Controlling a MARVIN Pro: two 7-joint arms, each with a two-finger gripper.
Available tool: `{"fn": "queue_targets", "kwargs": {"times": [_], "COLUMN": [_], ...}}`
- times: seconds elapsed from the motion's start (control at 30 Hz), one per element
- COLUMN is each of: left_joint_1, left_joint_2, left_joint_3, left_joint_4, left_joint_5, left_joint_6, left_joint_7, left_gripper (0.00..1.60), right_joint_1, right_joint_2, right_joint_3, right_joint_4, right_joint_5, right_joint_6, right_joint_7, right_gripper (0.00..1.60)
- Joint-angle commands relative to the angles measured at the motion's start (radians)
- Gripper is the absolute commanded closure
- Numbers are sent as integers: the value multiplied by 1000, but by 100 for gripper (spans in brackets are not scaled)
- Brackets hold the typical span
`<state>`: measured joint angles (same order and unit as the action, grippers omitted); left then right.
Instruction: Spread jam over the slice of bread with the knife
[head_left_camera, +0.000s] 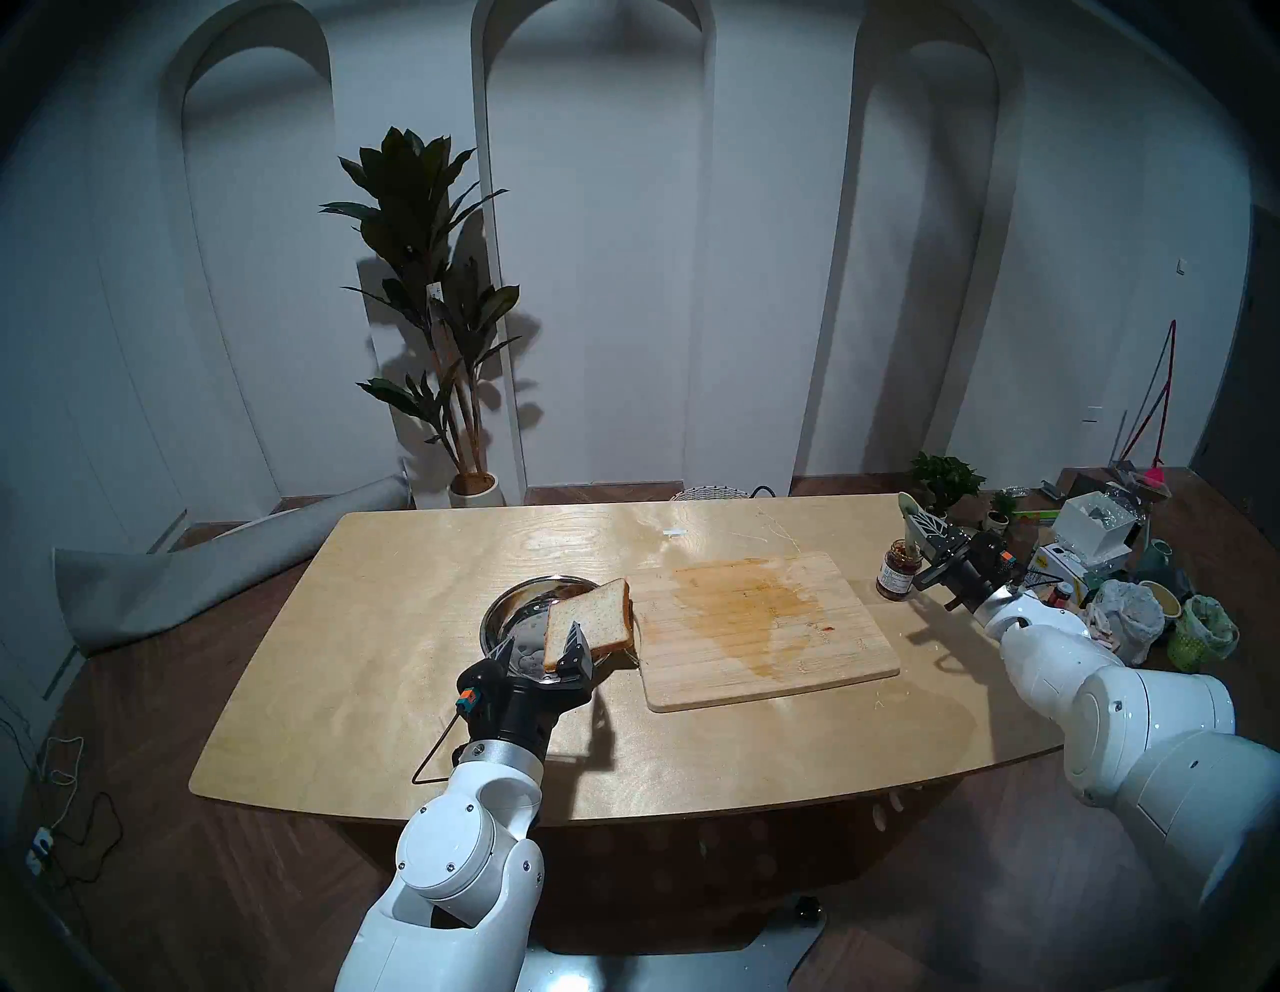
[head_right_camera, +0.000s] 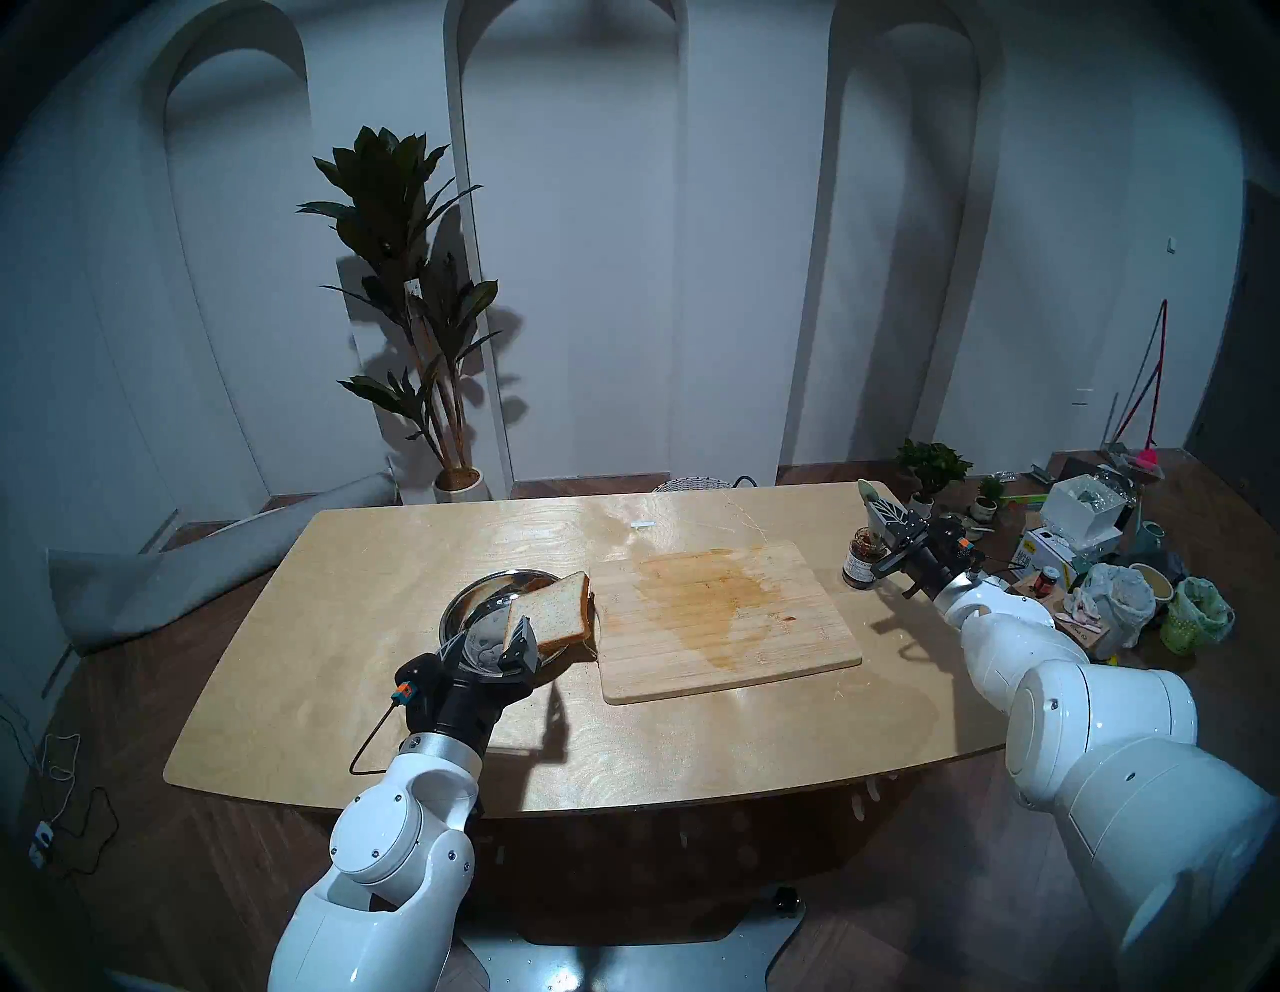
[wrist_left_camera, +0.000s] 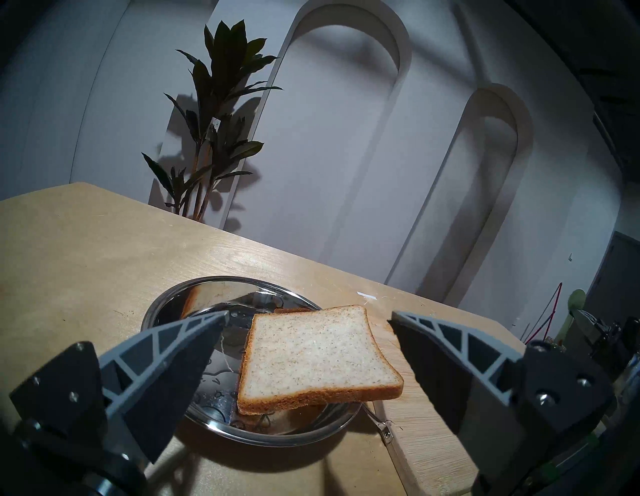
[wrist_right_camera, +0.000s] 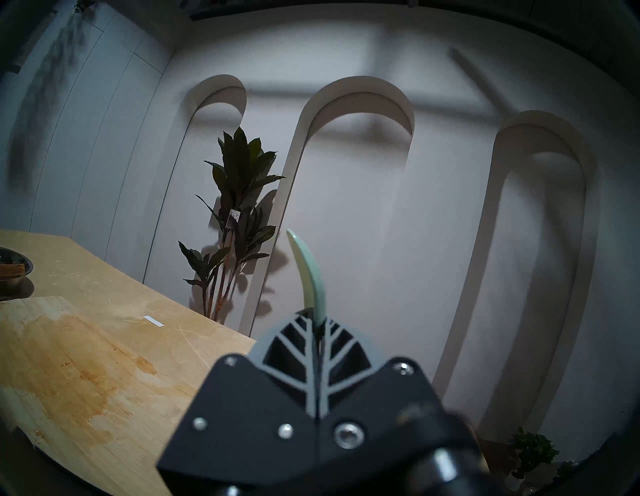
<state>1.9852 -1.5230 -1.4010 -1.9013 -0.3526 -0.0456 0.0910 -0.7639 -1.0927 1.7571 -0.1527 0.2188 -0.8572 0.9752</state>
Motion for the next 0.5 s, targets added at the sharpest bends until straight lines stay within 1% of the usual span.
{"fn": "queue_targets", "kwargs": {"times": [0.0,0.07,0.1,0.37,0.4,0.47], "left_joint_1": [-3,-2,-2,1,2,3], "left_joint_2": [-2,-2,-1,2,2,3], "left_joint_3": [-1,-2,-2,-5,-5,-6], "left_joint_4": [-30,-31,-31,-34,-35,-35], "left_joint_5": [-1,-2,-2,-8,-9,-11], "left_joint_6": [-19,-21,-22,-28,-29,-30], "left_joint_7": [0,1,2,1,1,0], "left_gripper": [0,0,0,0,0,0], "right_joint_1": [9,8,5,0,-3,-6], "right_joint_2": [-13,-15,-18,-26,-28,-29], "right_joint_3": [-8,-4,-13,-29,-37,-40], "right_joint_4": [-34,-34,-40,-63,-68,-72], "right_joint_5": [11,17,13,29,31,39], "right_joint_6": [-30,-34,-35,-41,-38,-34], "right_joint_7": [98,114,87,81,68,75], "right_gripper": [160,160,160,160,160,160]}}
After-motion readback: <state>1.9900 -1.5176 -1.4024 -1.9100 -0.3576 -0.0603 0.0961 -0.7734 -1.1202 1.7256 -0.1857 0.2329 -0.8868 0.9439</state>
